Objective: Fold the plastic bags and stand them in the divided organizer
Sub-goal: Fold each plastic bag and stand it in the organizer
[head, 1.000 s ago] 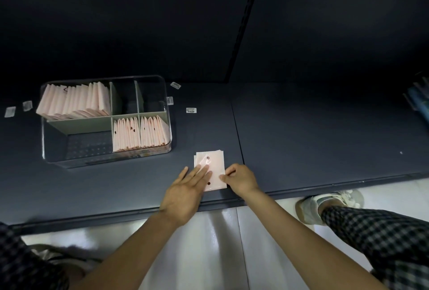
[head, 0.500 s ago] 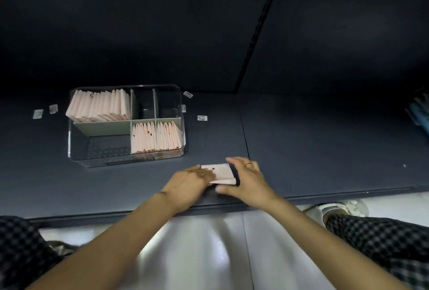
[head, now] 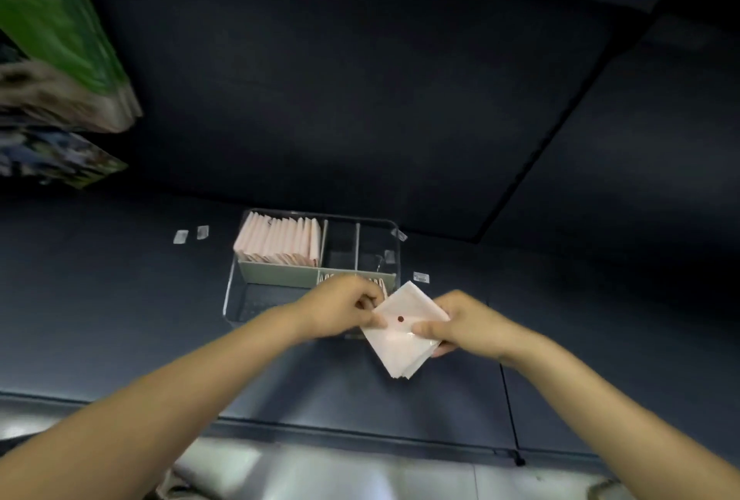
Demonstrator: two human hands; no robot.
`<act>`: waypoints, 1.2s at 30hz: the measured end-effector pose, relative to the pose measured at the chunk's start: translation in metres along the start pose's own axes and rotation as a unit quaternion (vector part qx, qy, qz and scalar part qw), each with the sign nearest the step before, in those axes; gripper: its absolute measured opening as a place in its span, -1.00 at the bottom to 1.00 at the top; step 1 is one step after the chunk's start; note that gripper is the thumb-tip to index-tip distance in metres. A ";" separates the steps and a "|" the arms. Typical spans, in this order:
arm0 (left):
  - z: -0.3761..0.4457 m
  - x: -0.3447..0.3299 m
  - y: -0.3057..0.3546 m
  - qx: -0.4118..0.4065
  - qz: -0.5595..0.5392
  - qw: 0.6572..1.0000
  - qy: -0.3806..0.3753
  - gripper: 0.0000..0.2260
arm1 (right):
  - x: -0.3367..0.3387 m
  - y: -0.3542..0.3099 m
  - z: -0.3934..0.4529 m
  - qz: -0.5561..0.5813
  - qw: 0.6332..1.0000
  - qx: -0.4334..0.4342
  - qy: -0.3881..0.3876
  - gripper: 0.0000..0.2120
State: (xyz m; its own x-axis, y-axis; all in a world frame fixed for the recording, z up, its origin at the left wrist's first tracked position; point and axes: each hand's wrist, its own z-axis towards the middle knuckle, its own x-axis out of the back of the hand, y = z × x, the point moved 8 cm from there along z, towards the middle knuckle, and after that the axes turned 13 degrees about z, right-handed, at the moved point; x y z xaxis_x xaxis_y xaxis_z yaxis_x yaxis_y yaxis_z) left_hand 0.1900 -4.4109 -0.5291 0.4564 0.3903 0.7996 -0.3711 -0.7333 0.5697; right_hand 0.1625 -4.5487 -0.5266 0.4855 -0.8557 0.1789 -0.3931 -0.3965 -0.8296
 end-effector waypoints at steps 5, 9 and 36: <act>0.006 0.037 -0.058 0.111 0.233 0.956 0.139 -0.75 | 0.011 -0.042 0.036 0.010 0.994 0.027 0.105 -0.85; 0.005 0.043 -0.086 0.183 0.259 0.926 0.207 -0.71 | 0.013 -0.063 0.074 0.087 0.976 0.052 0.192 -0.85; -0.001 0.052 -0.132 0.142 0.137 0.935 0.294 -0.85 | -0.063 -0.076 0.187 -0.194 0.958 -0.001 0.209 -0.52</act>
State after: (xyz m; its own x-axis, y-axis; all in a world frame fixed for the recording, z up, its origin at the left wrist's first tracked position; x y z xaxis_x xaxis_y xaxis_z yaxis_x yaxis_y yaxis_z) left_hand 0.2625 -4.2928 -0.5625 -0.1794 0.3437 0.9218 -0.1410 -0.9363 0.3217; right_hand 0.3082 -4.4025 -0.5736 0.2398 -0.7022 0.6704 -0.2481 -0.7119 -0.6570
